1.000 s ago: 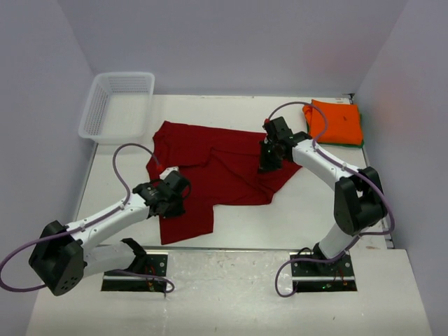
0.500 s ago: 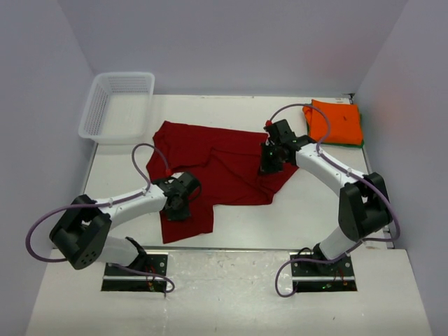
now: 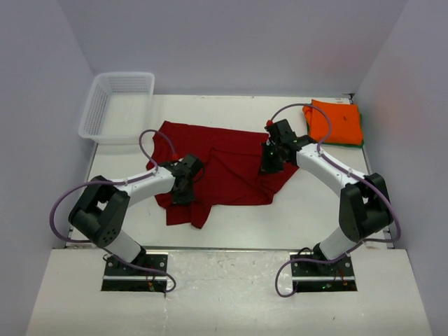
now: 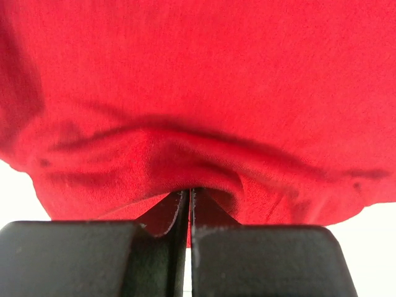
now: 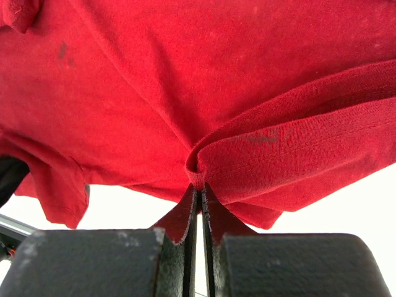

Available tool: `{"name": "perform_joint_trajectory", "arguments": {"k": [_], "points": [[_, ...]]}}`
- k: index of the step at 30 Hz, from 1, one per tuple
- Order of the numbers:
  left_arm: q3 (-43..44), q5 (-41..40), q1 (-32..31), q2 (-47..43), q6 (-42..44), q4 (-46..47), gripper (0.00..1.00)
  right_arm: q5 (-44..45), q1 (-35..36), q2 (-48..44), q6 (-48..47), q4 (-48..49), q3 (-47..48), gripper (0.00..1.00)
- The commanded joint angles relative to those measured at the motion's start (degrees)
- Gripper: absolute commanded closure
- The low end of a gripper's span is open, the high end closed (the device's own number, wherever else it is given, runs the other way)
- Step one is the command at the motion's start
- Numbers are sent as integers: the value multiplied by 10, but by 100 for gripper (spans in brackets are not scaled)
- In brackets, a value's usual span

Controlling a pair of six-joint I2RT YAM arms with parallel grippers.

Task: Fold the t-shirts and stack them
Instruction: Grap the side of the flattened tshirt closest away from the robot with both arms

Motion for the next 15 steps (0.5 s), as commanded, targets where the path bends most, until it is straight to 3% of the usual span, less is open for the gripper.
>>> {"name": "perform_joint_trajectory", "arguments": {"k": [1, 5, 7, 11, 15], "points": [[19, -24, 13, 39, 38, 56, 100, 10, -4, 7, 3, 4, 25, 100], [24, -50, 11, 20, 37, 29, 100, 10, -7, 10, -1, 4, 23, 100], [8, -56, 8, -23, 17, 19, 90, 8, -7, 13, -2, 5, 24, 100], [-3, -68, -11, -91, -26, -29, 85, -5, -7, 17, -4, 11, 28, 100], [13, -111, -71, -109, -106, -93, 69, -19, -8, 16, -7, 16, 28, 100]]}}
